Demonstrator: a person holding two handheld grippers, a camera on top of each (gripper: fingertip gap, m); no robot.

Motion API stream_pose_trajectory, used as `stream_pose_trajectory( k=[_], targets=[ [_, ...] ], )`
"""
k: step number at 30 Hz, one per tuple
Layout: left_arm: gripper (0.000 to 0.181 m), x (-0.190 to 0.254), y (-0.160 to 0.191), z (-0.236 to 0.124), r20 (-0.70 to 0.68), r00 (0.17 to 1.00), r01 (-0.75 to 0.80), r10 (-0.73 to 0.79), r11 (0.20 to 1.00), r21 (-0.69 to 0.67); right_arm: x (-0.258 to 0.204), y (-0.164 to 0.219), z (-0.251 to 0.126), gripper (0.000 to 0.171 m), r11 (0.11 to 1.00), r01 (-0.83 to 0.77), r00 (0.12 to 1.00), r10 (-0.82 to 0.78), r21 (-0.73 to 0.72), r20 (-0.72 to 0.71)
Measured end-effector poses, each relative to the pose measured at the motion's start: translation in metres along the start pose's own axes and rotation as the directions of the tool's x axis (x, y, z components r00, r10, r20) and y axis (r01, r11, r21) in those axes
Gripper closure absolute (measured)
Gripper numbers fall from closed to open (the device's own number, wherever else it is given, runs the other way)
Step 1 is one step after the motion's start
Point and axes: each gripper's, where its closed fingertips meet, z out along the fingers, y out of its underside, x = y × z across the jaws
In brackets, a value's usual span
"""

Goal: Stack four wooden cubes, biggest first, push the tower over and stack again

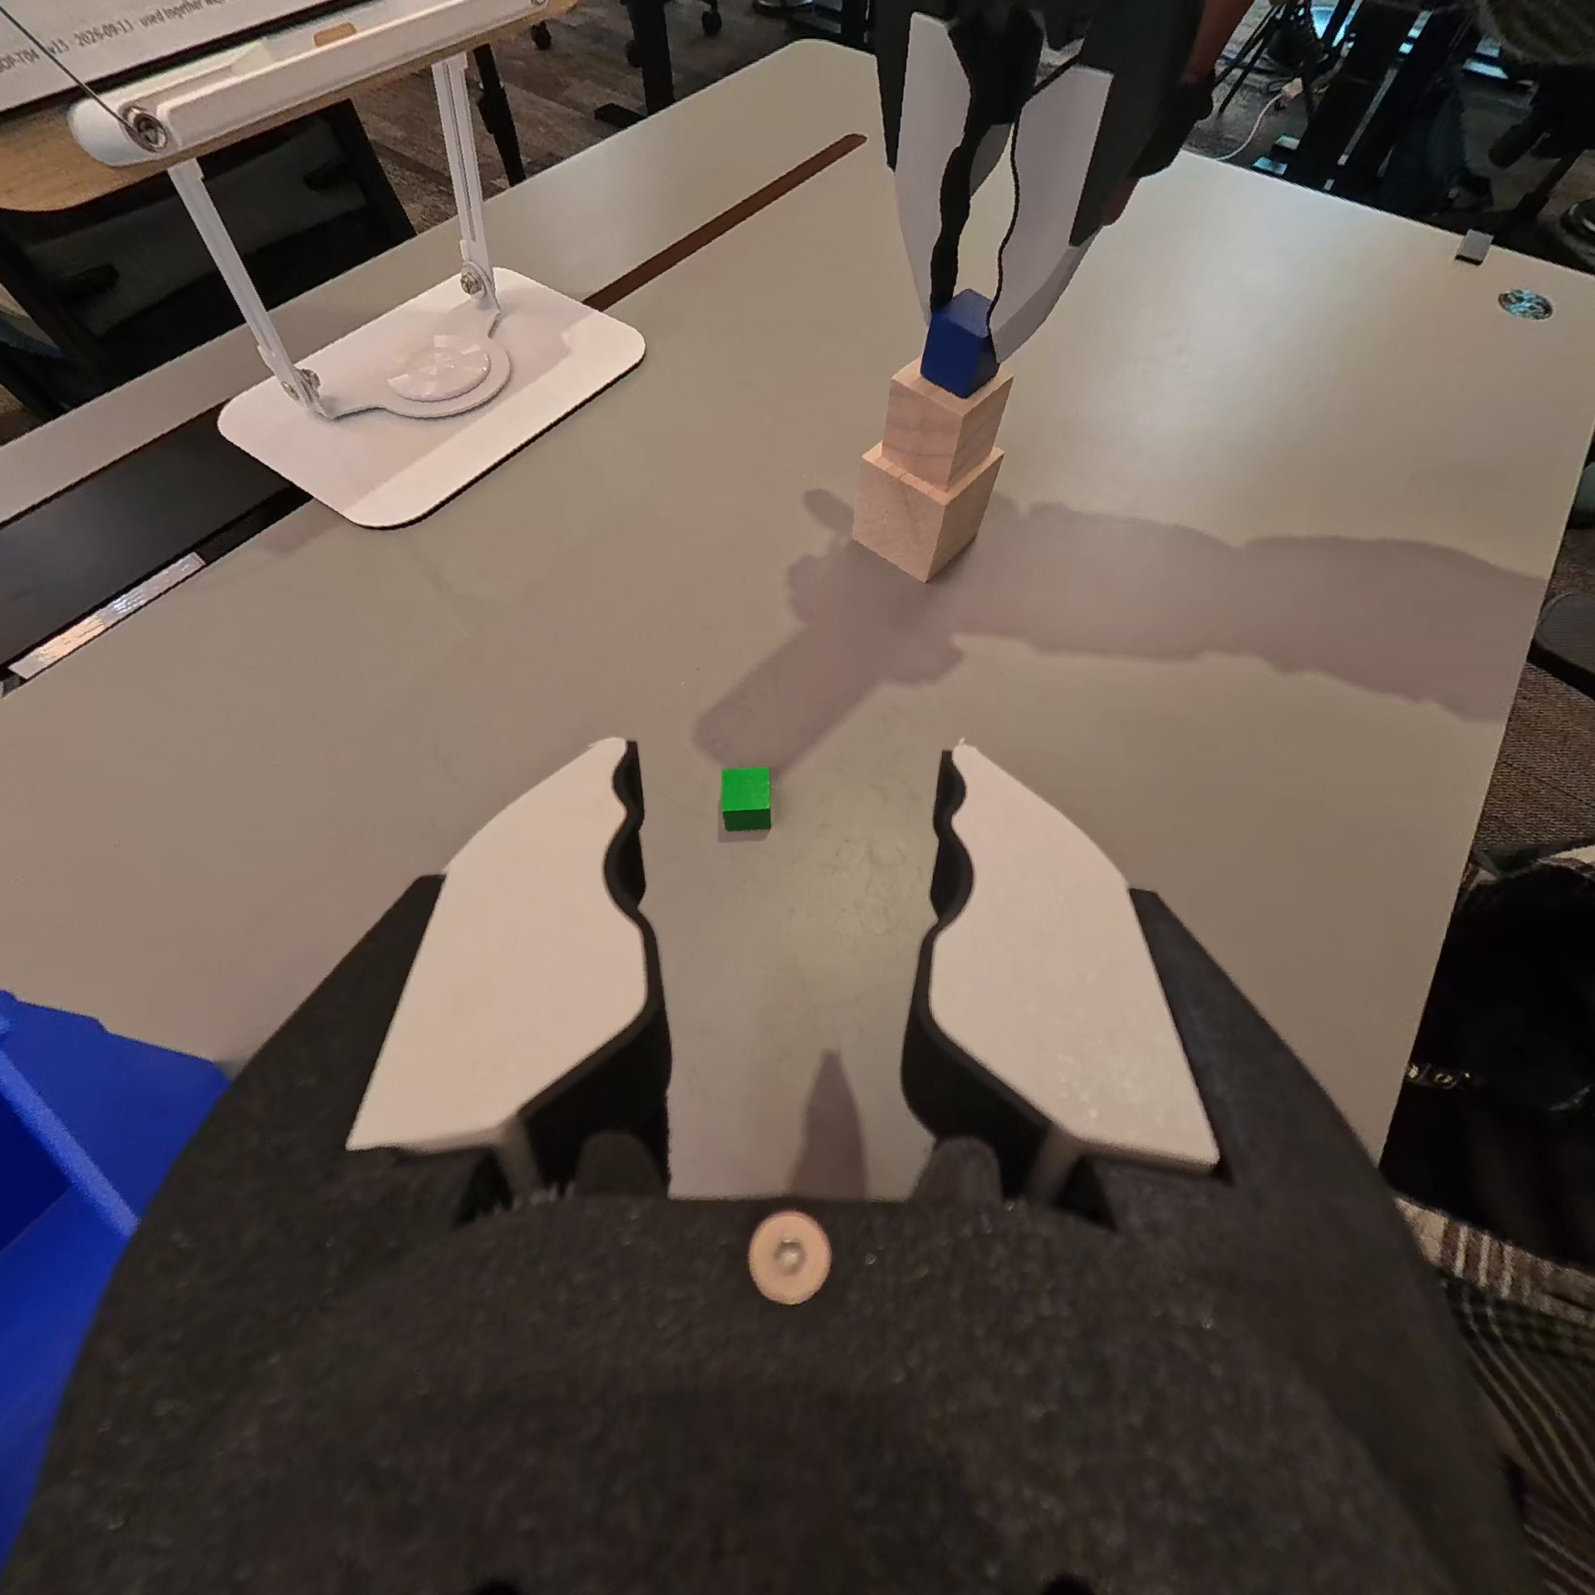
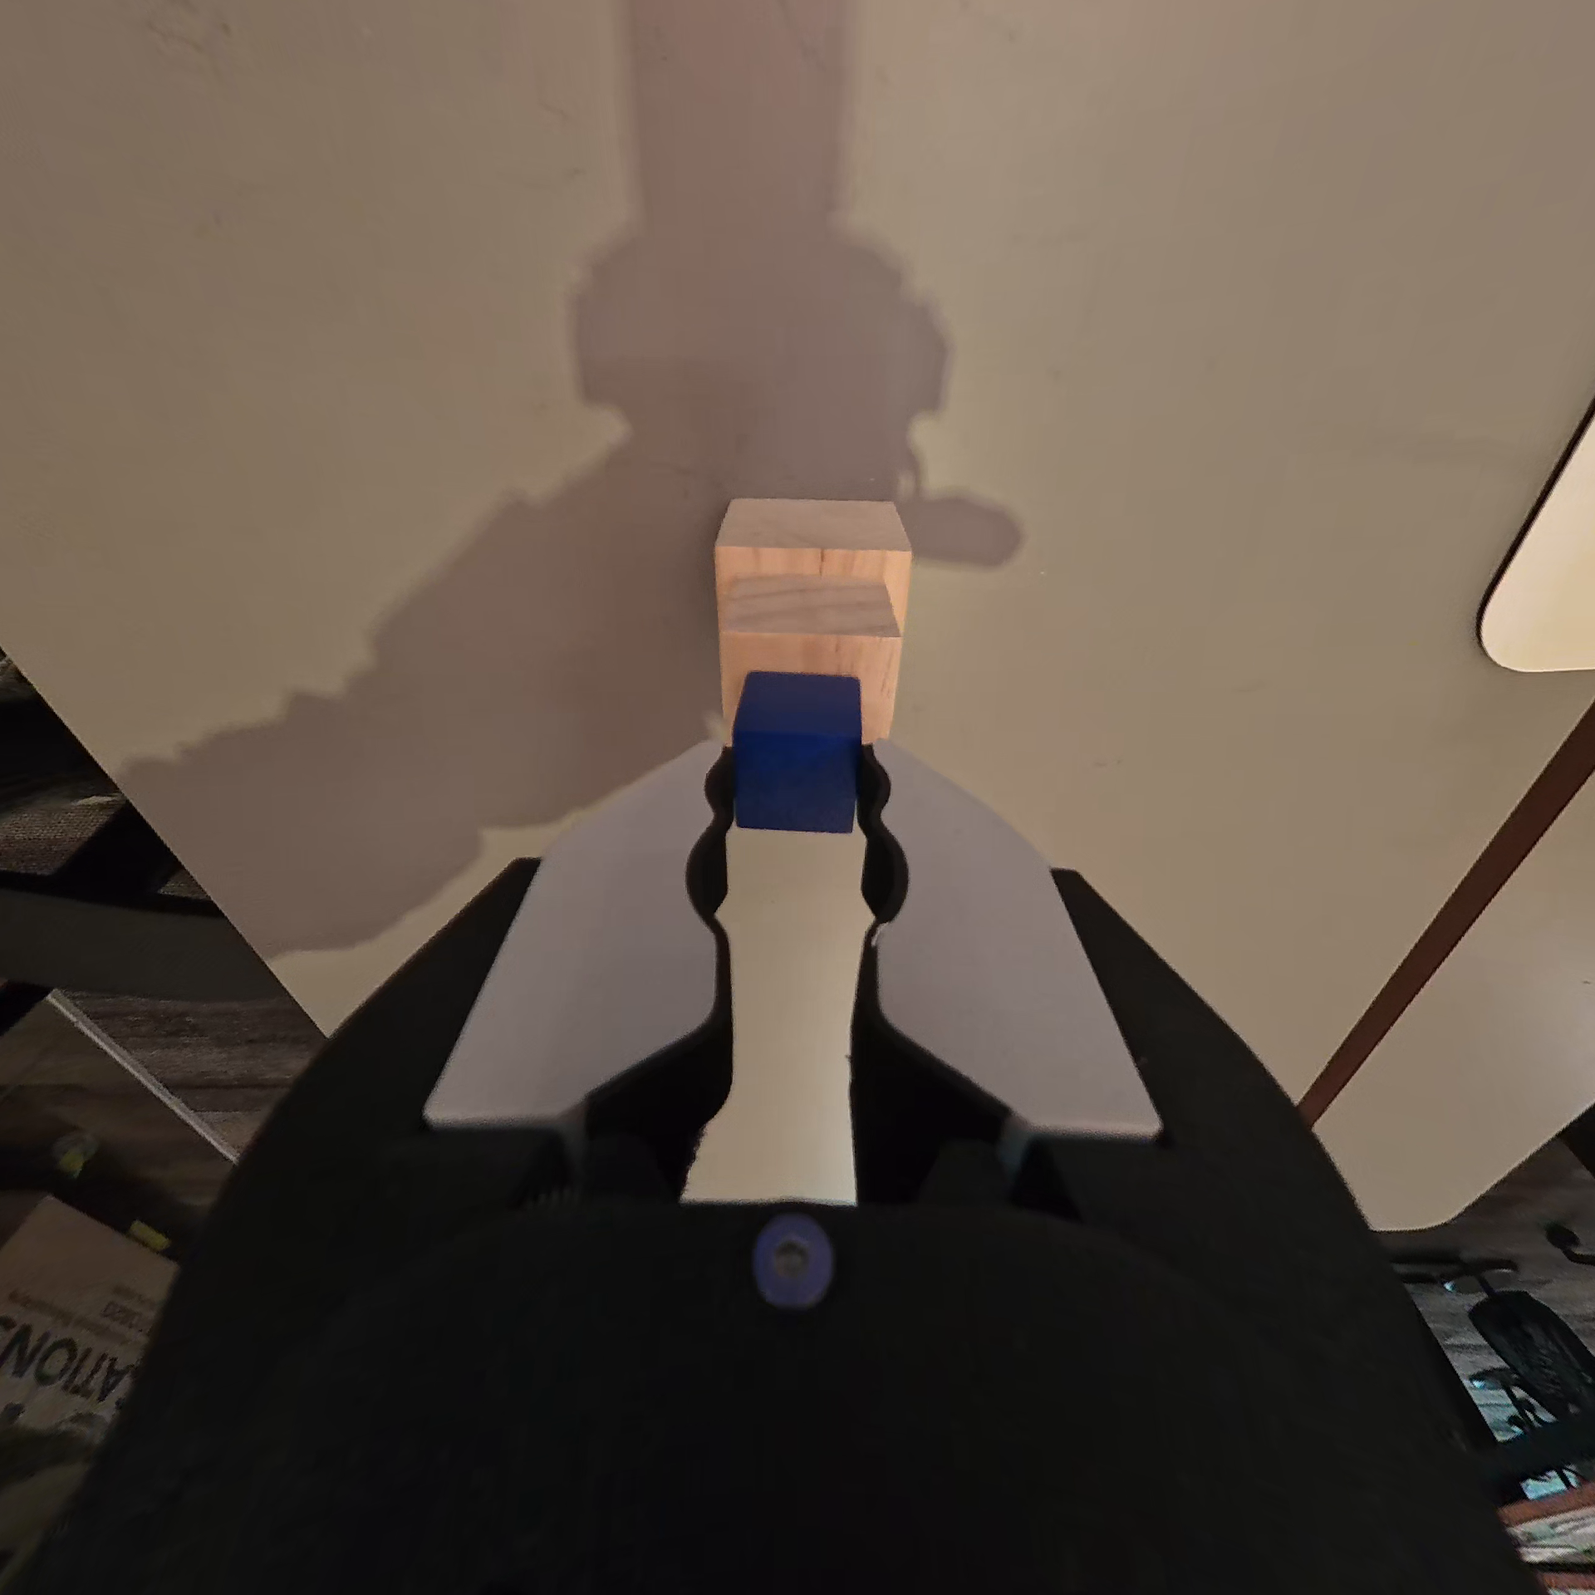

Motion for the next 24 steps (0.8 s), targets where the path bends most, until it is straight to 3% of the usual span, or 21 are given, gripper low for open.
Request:
stream_pose_trajectory(
  k=[6,13,18,24],
  targets=[
    [0.117,0.001,0.001,0.001,-0.003,1.000,-0.002,0.002,1.000,-0.005,0.000,-0.001,-0.002,0.140,1.000,-0.005,1.000,0.005,0.012,0.003],
    [0.117,-0.001,0.001,-0.002,0.004,1.000,-0.001,0.001,1.000,-0.004,0.007,-0.008,-0.026,0.121,0.998,-0.001,0.998,0.005,0.060,-0.063],
    [0.117,-0.009,-0.002,-0.013,0.032,0.999,0.023,-0.024,0.999,0.025,-0.004,-0.065,-0.067,0.112,0.957,0.148,0.981,-0.109,0.248,-0.162],
    [0.116,-0.013,-0.004,-0.028,0.057,0.998,0.031,-0.034,0.998,0.052,-0.036,-0.133,-0.033,0.109,0.893,0.370,0.929,-0.346,0.256,-0.133]
  ],
)
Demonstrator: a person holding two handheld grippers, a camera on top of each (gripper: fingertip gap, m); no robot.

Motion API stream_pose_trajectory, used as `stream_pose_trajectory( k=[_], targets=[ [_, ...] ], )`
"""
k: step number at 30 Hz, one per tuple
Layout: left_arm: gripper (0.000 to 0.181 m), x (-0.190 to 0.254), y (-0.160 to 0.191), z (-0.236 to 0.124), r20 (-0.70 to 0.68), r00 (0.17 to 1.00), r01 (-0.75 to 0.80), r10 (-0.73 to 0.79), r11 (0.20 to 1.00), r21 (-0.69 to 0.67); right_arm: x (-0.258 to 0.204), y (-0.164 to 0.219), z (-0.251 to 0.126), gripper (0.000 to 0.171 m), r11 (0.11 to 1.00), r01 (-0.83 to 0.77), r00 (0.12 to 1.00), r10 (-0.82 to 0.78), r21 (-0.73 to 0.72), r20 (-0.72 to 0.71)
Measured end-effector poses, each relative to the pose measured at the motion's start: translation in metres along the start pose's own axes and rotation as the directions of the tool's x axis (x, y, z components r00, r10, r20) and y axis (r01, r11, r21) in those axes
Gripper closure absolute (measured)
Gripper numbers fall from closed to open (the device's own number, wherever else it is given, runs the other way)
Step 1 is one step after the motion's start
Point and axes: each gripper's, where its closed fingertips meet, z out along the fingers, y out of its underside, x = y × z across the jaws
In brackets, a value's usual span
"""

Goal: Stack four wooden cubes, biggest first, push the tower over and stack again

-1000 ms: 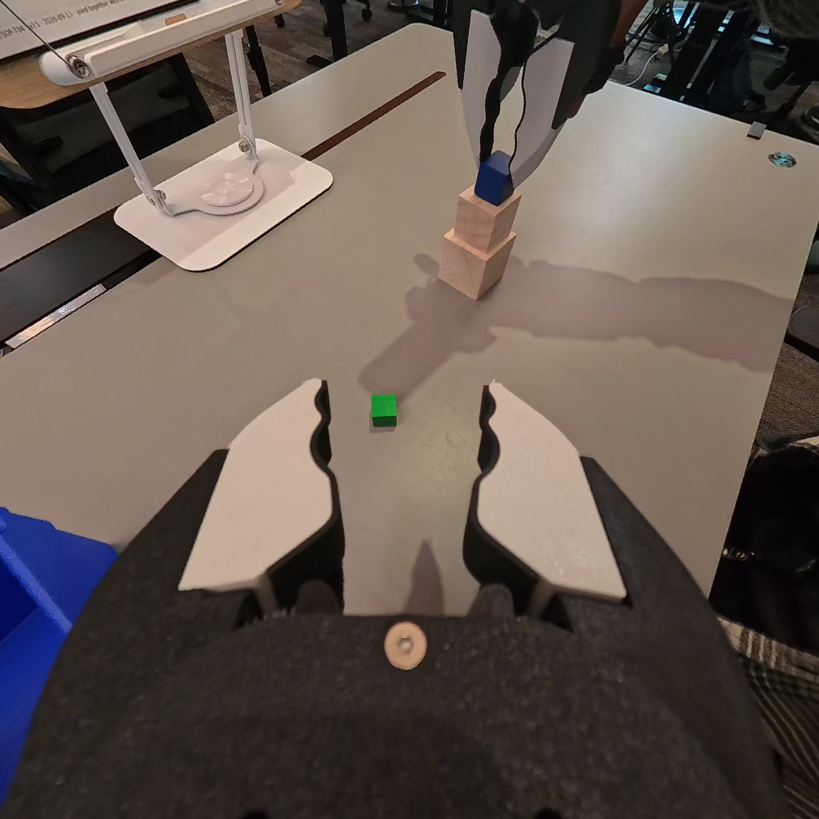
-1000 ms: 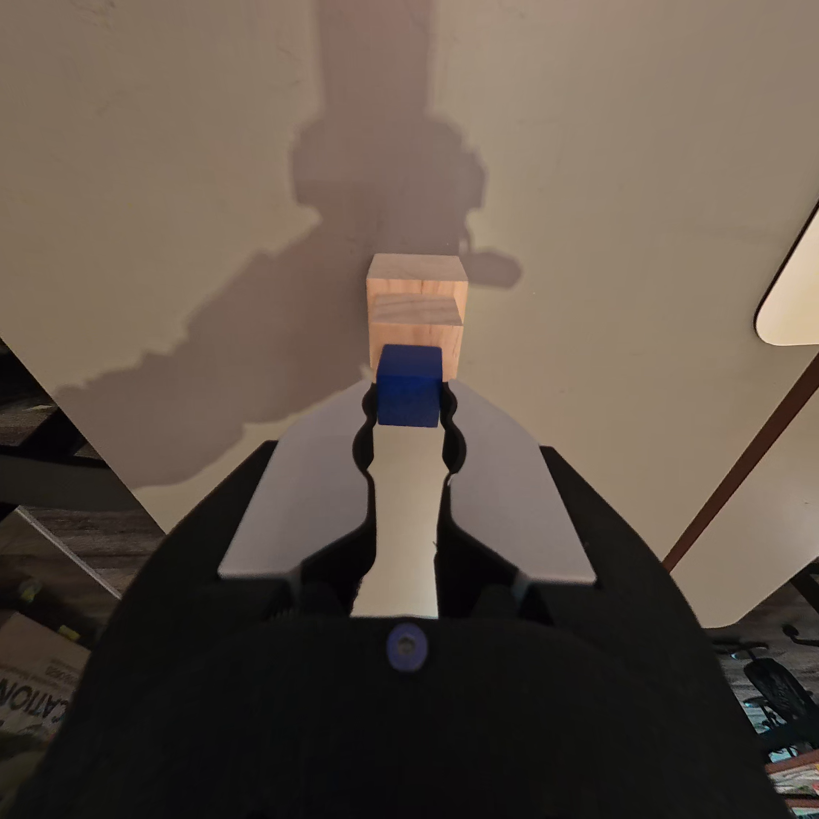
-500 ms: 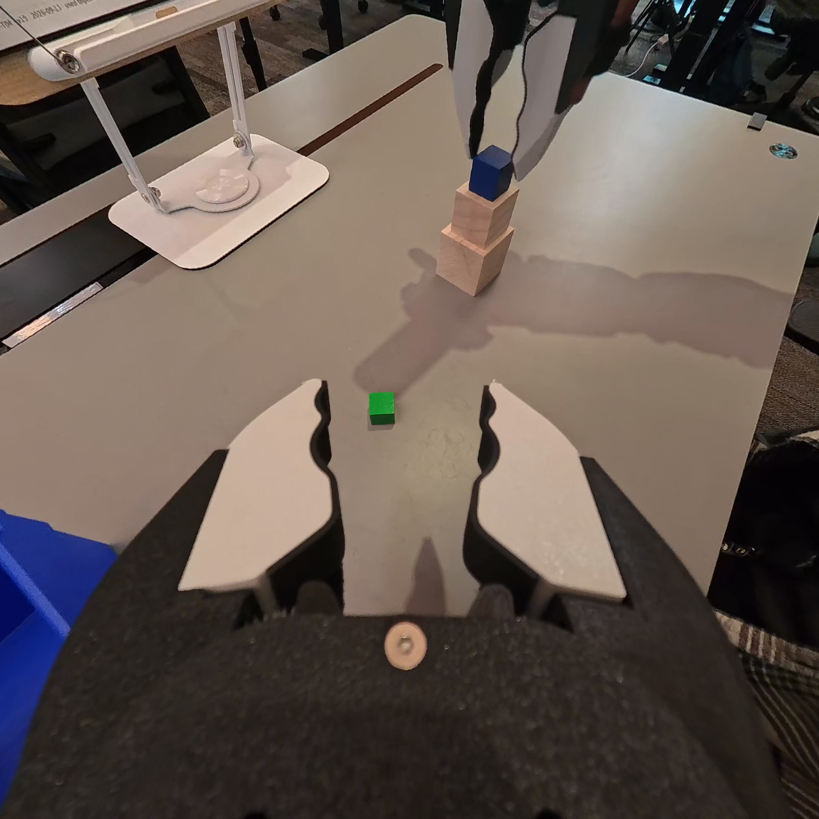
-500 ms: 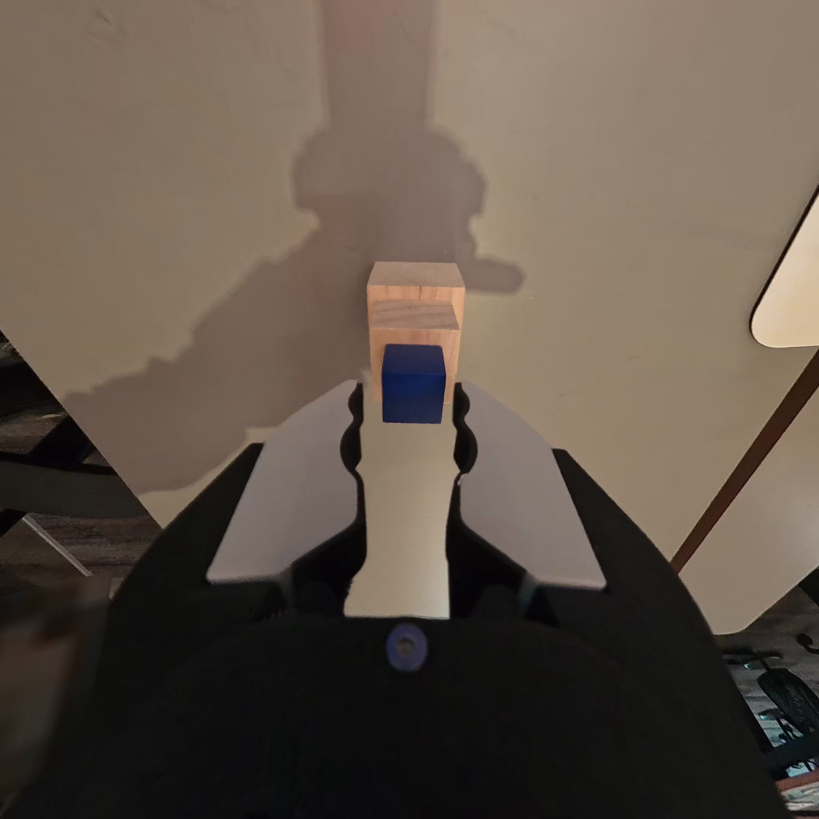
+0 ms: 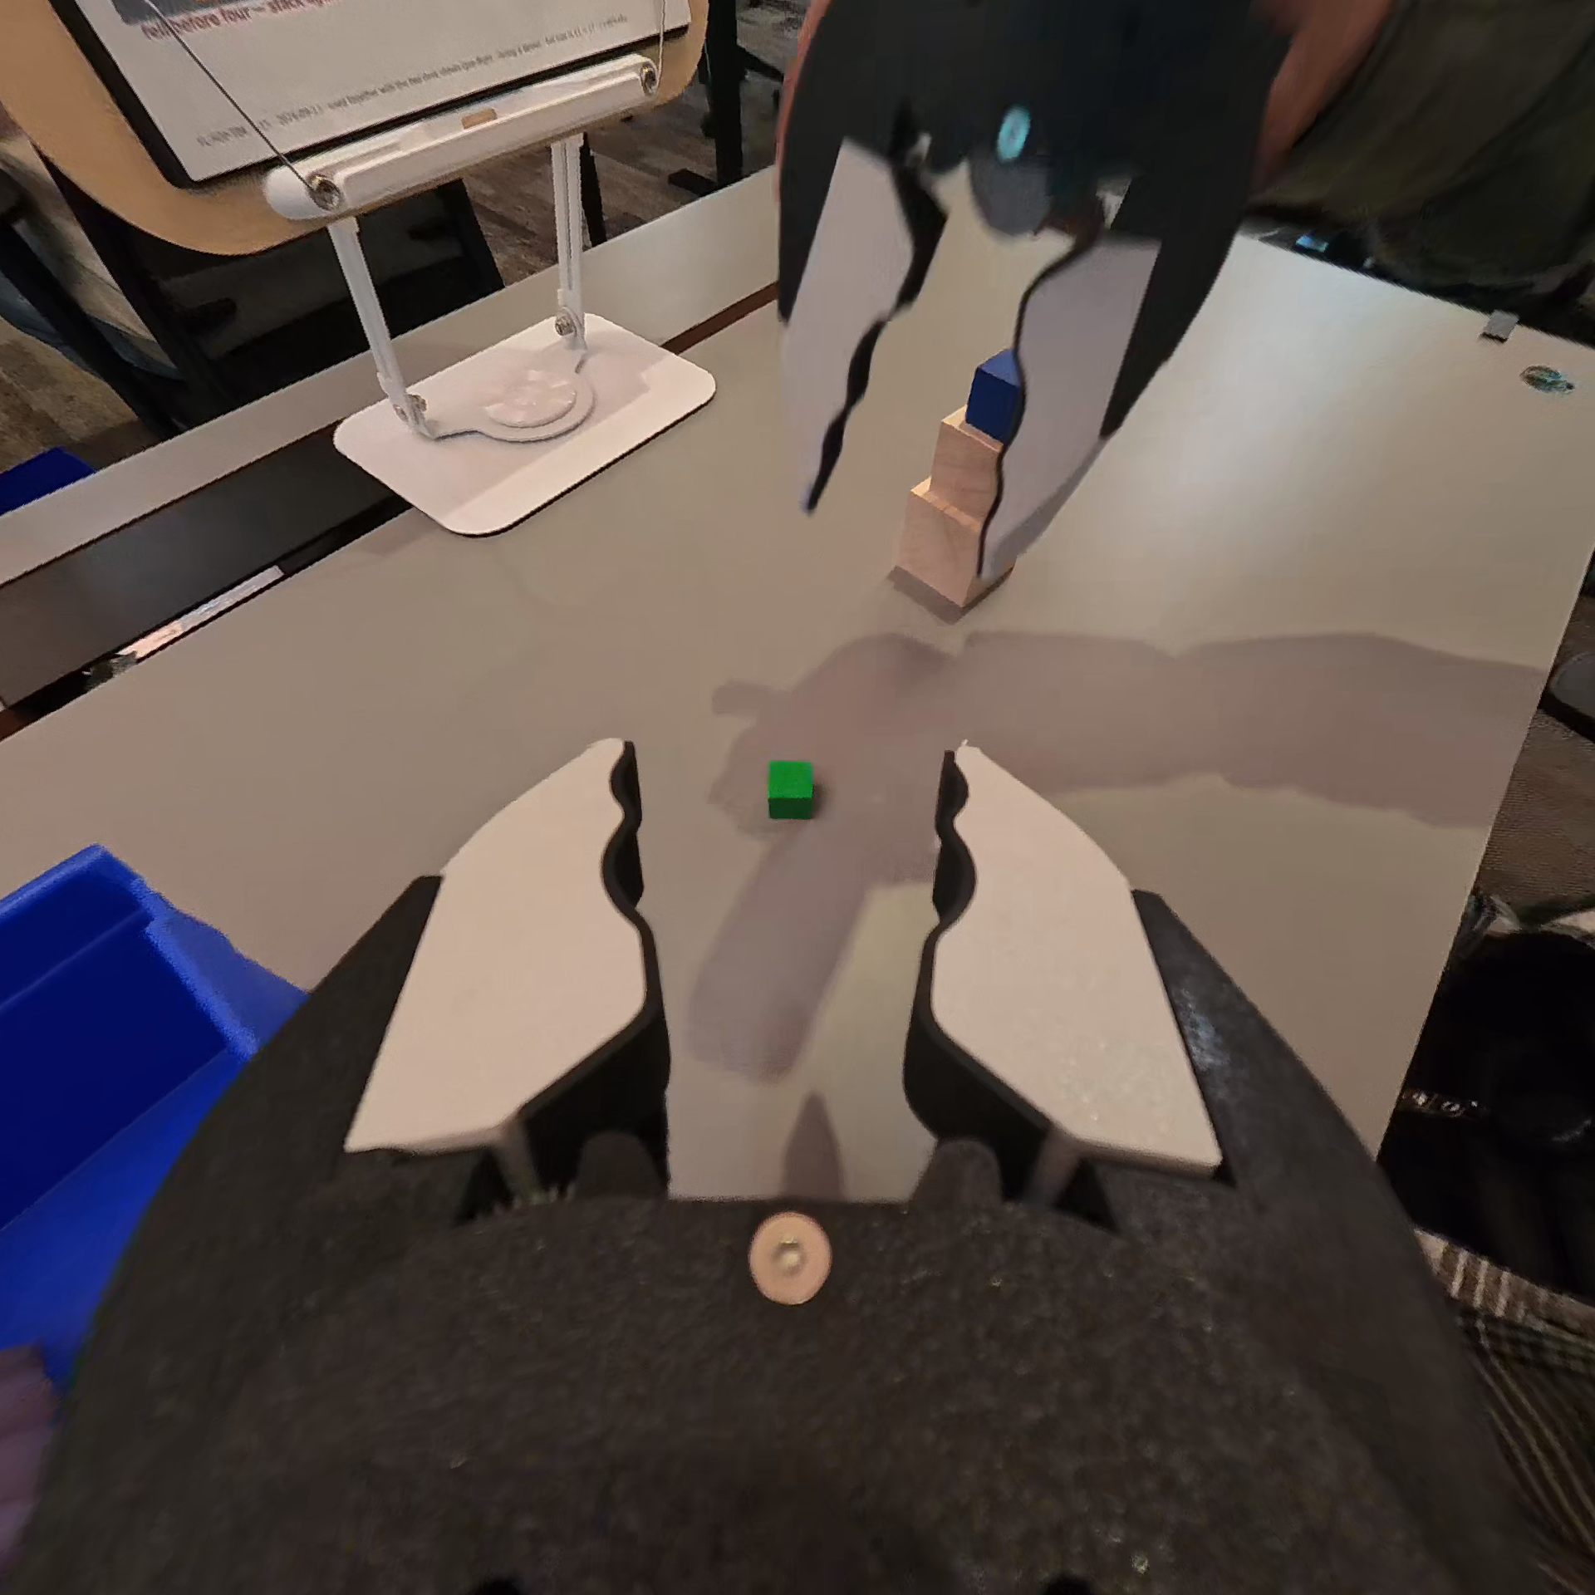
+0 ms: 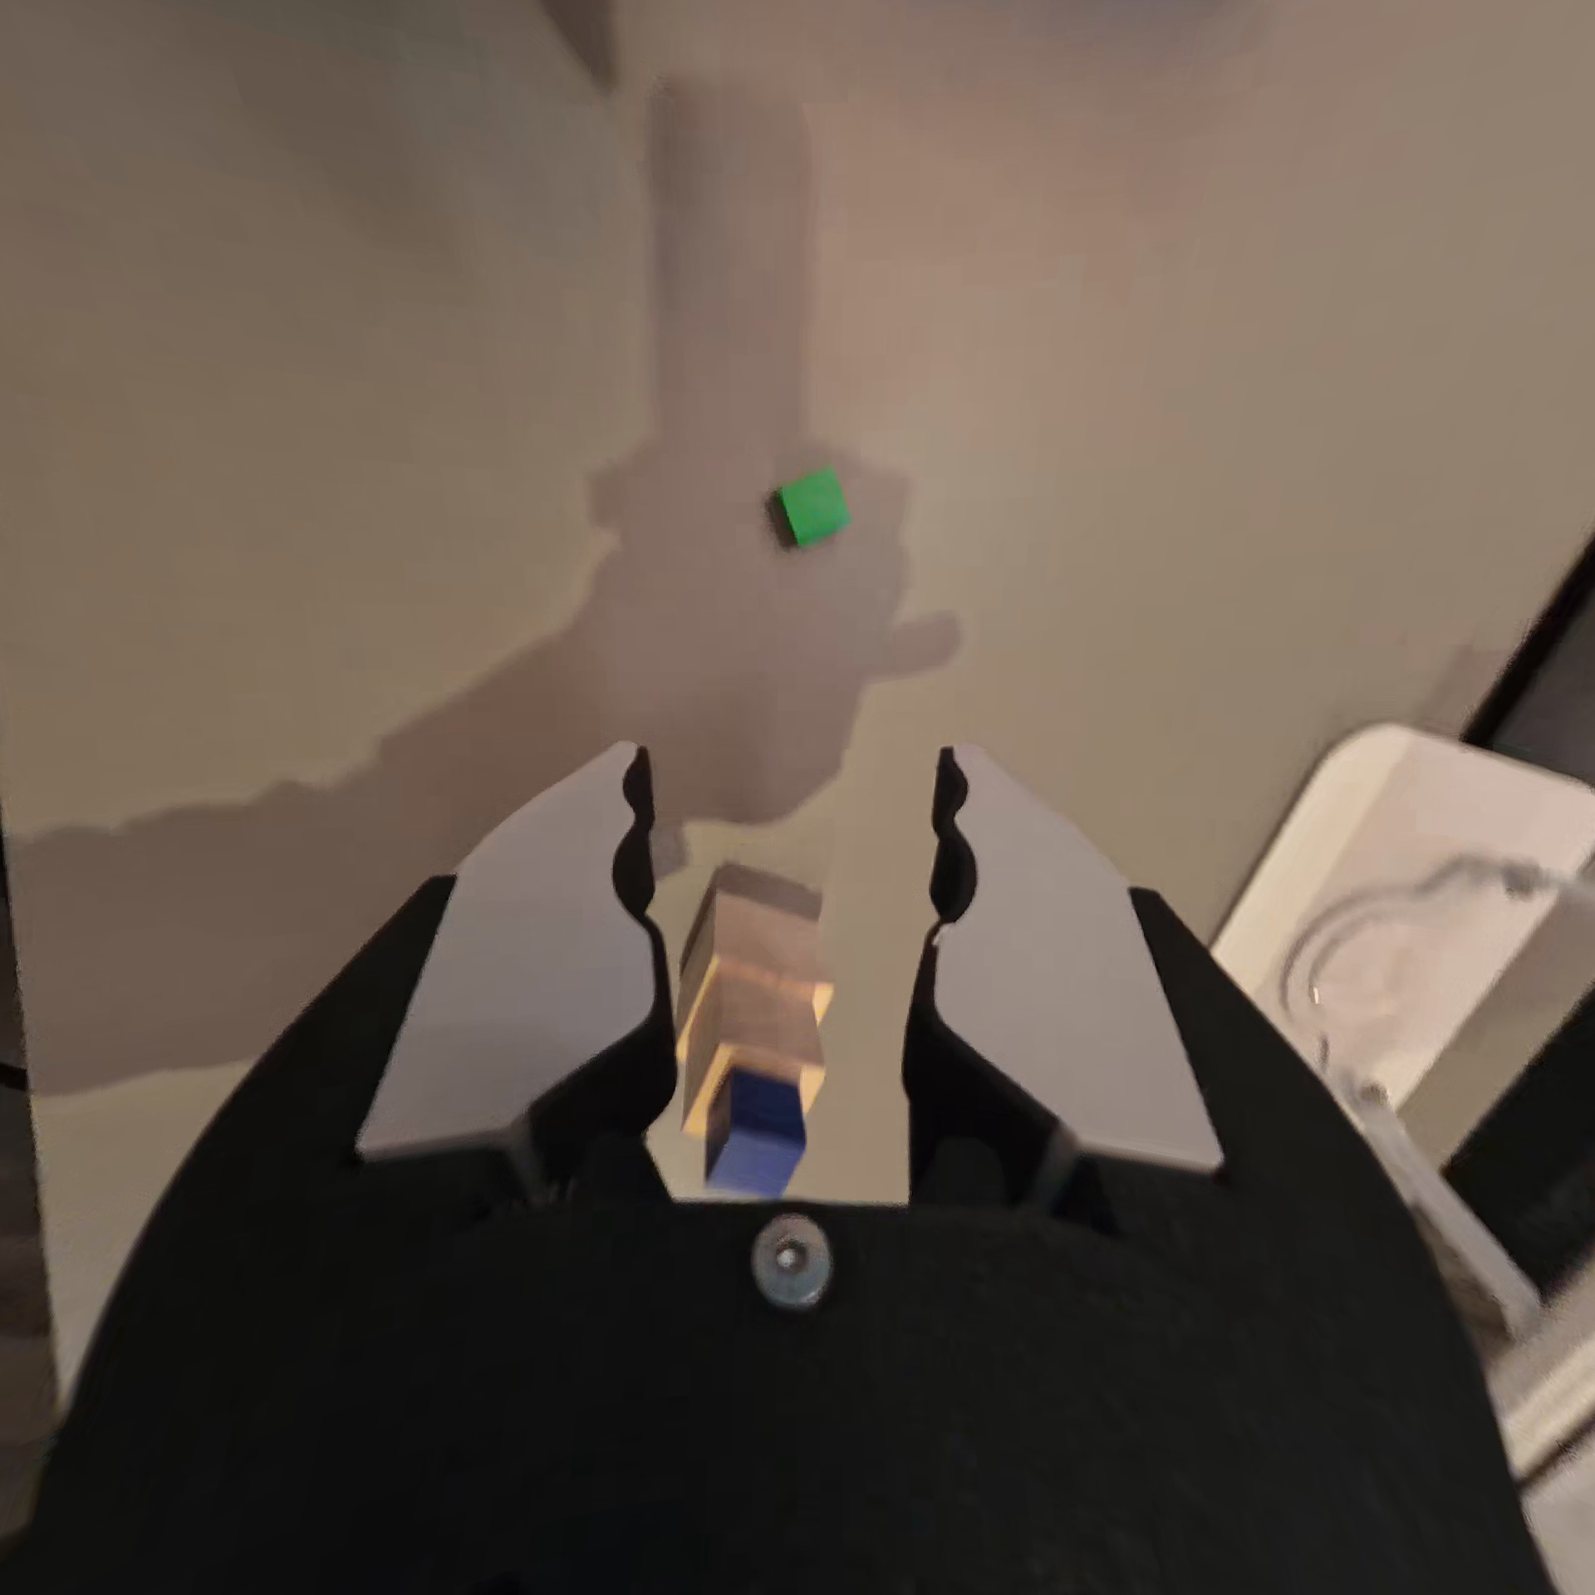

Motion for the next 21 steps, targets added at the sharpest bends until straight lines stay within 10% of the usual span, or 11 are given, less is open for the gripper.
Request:
stream_pose_trajectory(
  k=[13,21],
  targets=[
    [0.116,-0.027,0.002,-0.033,0.105,0.994,0.026,-0.029,0.999,0.037,-0.003,-0.034,0.086,0.122,0.989,0.146,0.973,-0.150,0.039,0.177],
    [0.113,-0.035,0.021,-0.008,0.155,0.988,0.032,-0.019,0.996,-0.087,0.004,-0.023,0.038,0.110,0.993,0.115,0.989,-0.118,0.031,0.090]
  ],
)
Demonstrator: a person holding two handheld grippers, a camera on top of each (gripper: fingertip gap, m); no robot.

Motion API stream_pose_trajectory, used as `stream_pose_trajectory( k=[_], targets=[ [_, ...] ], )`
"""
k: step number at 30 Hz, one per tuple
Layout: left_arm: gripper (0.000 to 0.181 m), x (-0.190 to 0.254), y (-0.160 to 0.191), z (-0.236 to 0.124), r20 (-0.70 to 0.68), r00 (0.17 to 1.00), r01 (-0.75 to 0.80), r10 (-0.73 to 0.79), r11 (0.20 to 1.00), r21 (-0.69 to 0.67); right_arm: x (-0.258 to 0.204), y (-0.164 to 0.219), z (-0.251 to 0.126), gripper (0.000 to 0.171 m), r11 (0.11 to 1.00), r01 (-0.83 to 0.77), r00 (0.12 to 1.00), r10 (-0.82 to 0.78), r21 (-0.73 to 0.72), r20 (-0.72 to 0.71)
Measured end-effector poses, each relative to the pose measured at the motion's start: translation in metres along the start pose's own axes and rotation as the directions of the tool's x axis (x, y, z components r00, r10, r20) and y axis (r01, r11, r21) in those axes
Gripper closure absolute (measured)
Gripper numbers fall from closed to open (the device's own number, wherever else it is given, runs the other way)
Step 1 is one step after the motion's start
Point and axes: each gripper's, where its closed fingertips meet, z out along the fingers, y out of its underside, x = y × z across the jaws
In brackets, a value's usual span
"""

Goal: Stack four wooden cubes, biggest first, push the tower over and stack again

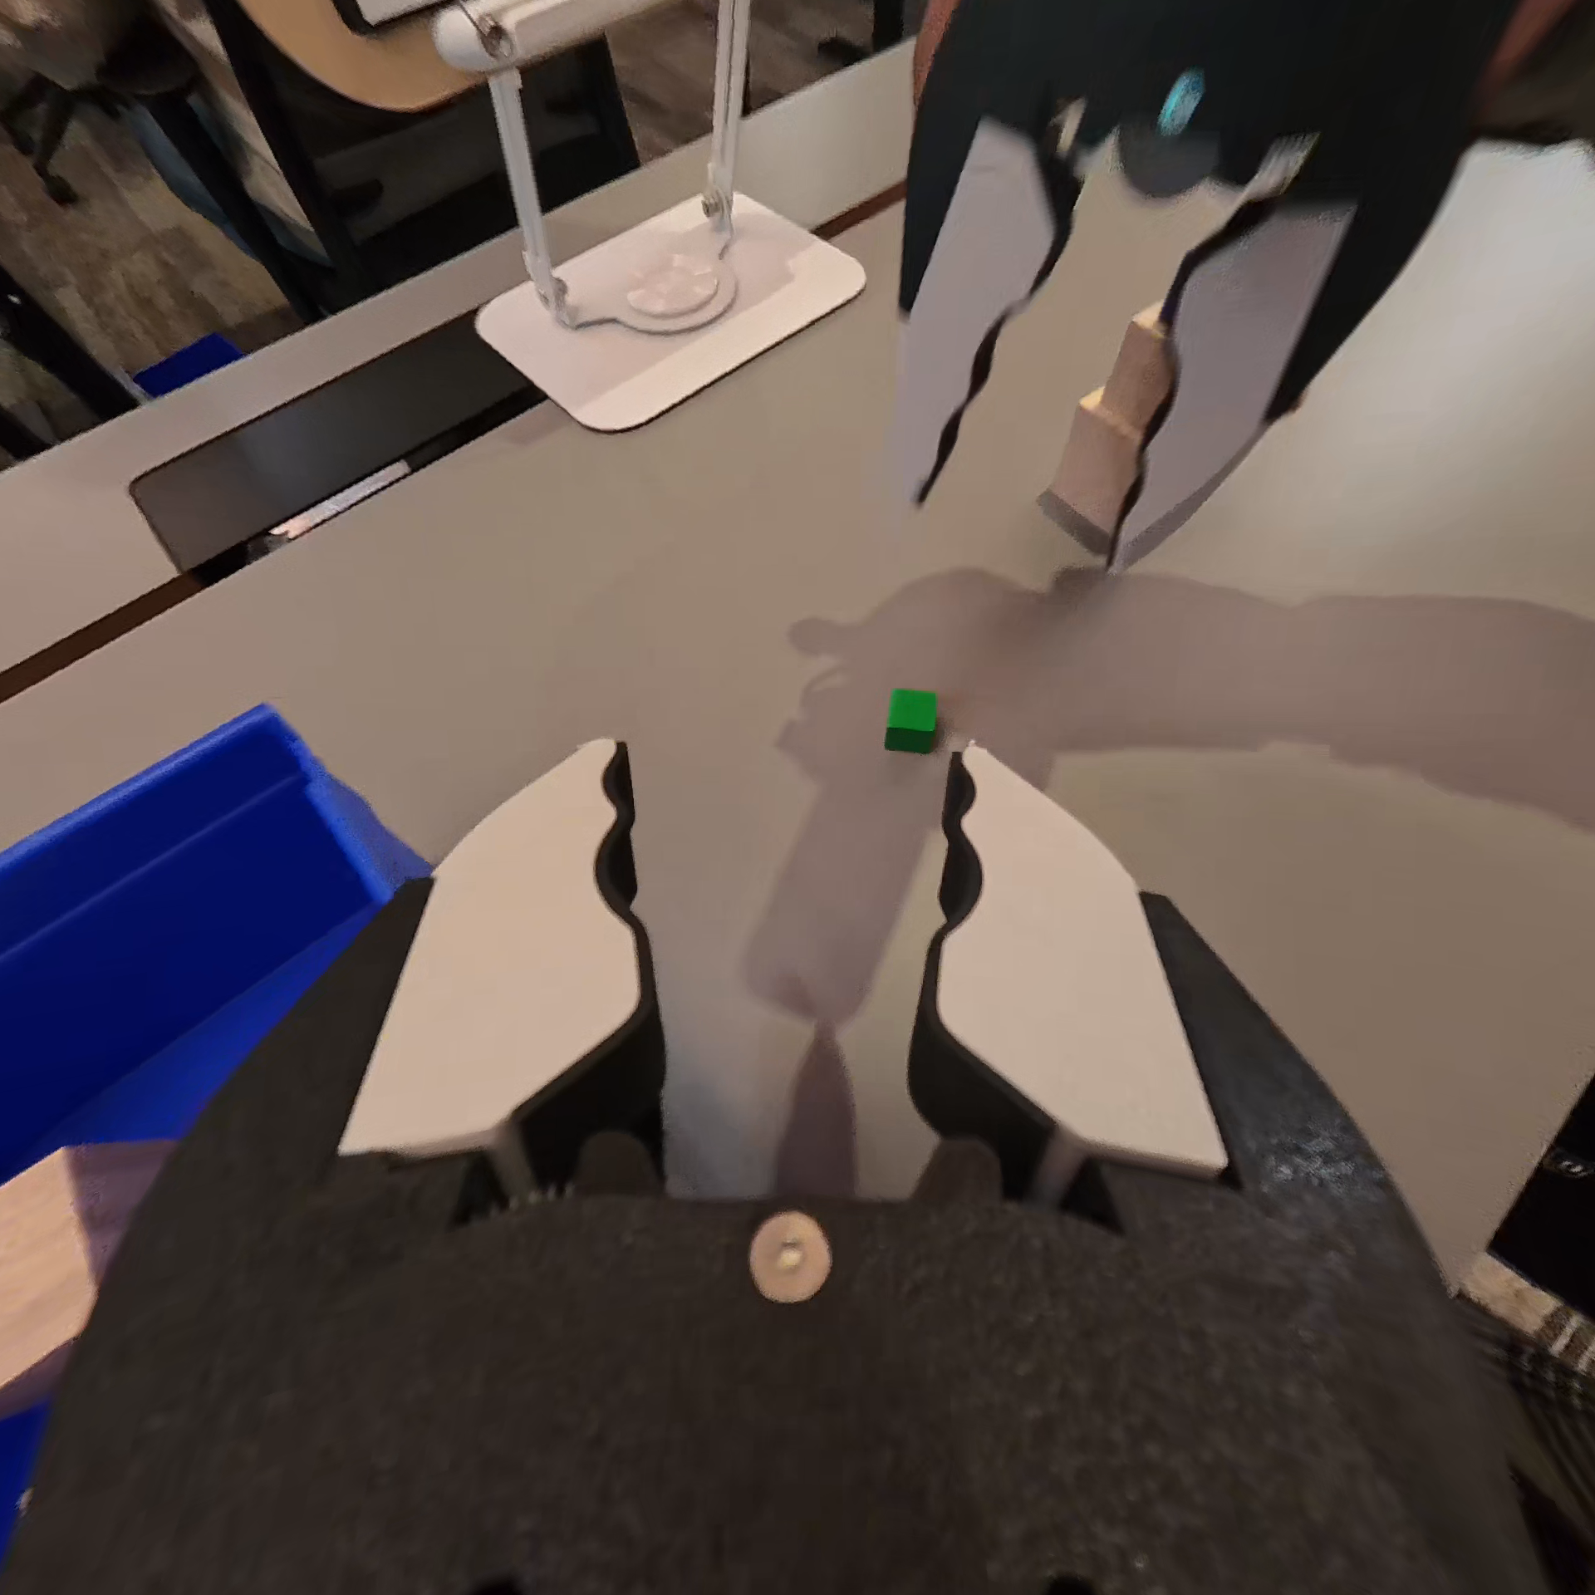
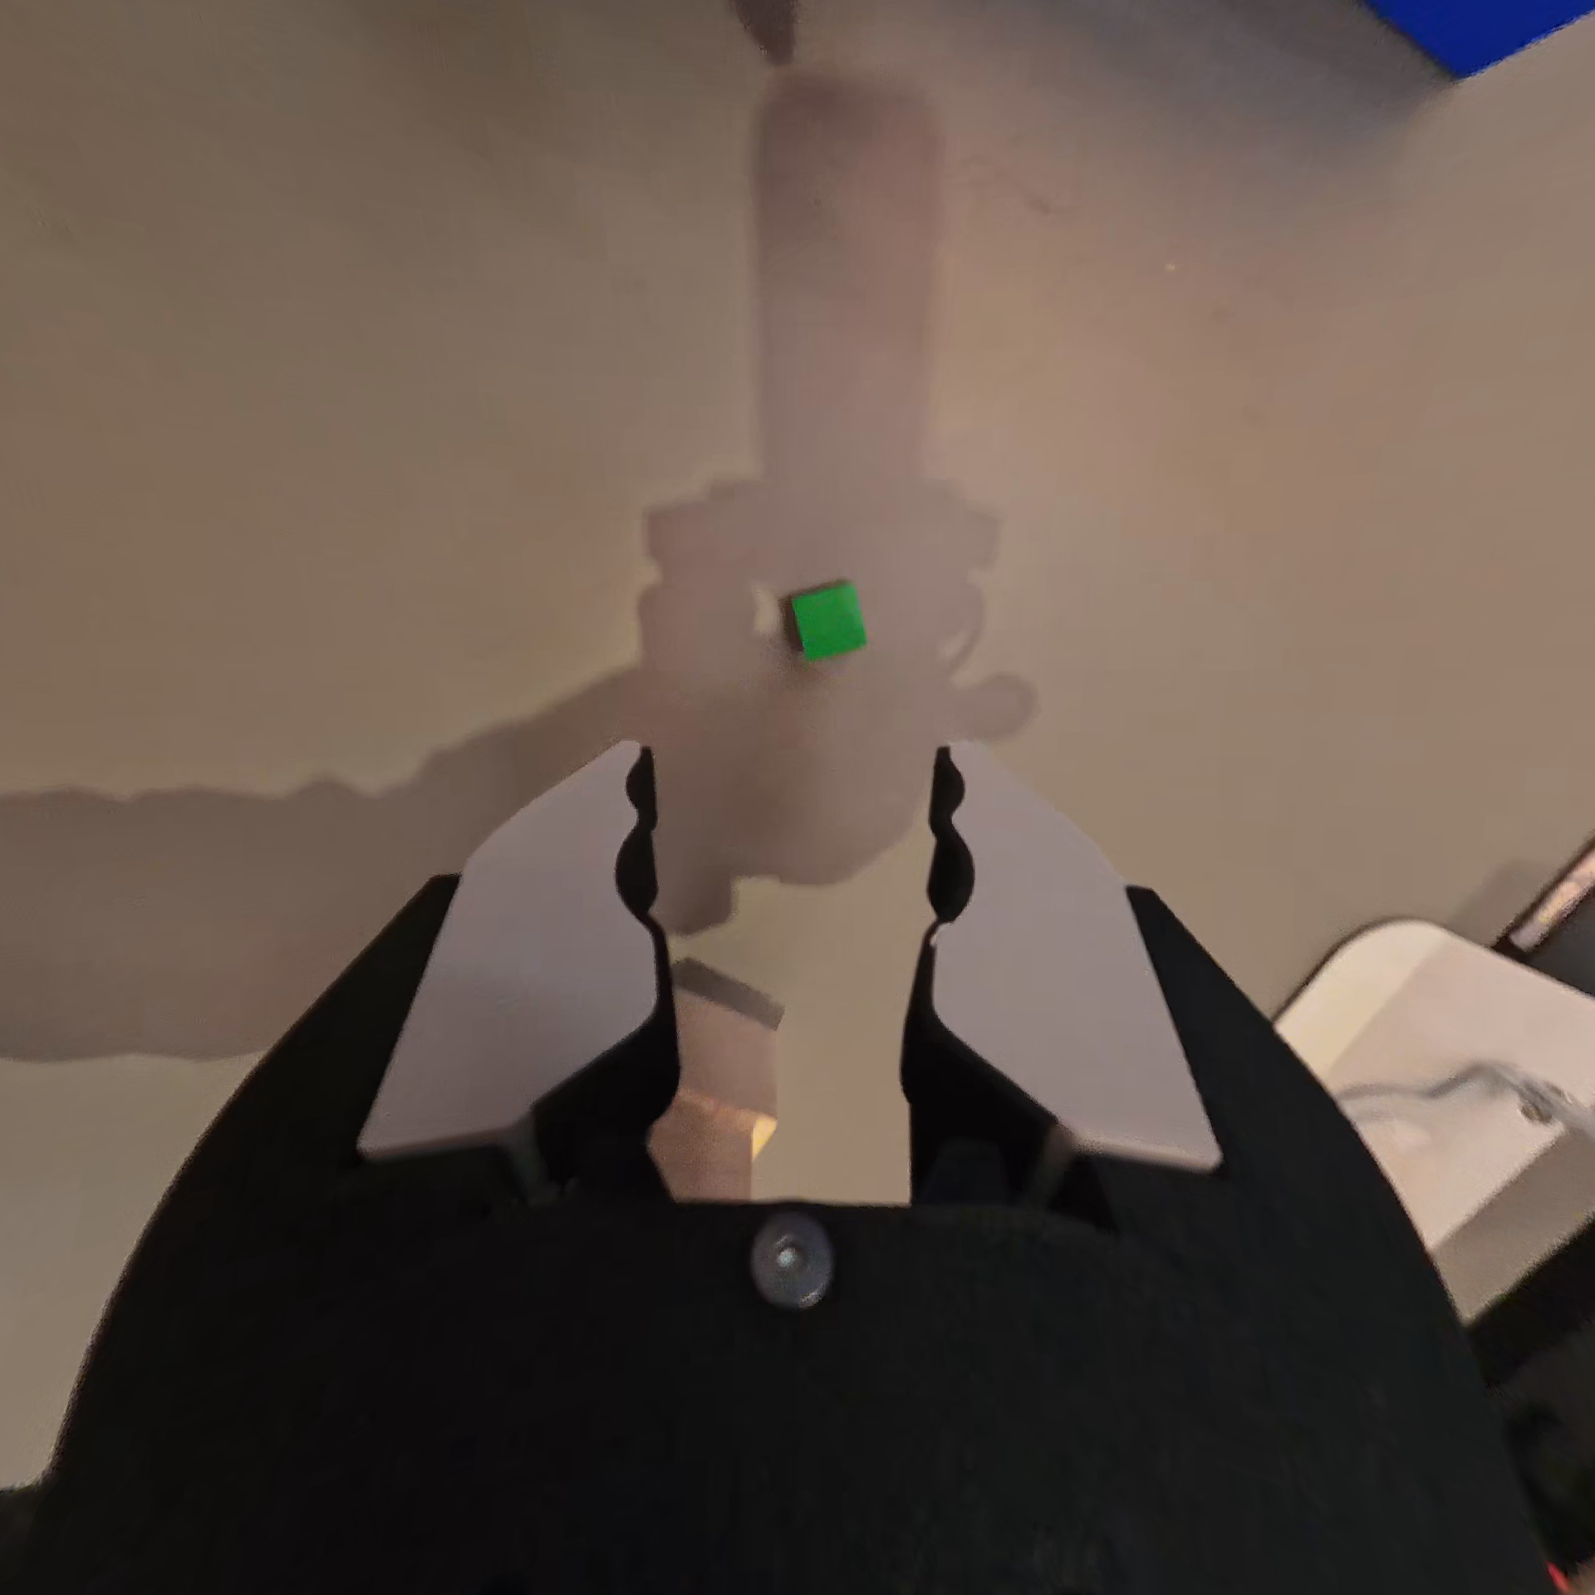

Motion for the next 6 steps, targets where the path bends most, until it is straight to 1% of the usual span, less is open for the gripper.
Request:
stream_pose_trajectory(
  k=[3,6],
  targets=[
    [0.111,0.011,0.004,0.023,-0.024,1.000,-0.014,0.013,0.999,-0.049,-0.010,0.013,-0.032,0.104,0.999,-0.036,0.998,0.036,0.002,-0.054],
    [0.110,0.020,0.012,0.050,-0.046,0.999,-0.030,0.025,0.995,-0.098,-0.026,0.035,-0.060,0.097,0.997,-0.080,0.991,0.079,-0.006,-0.112]
  ],
)
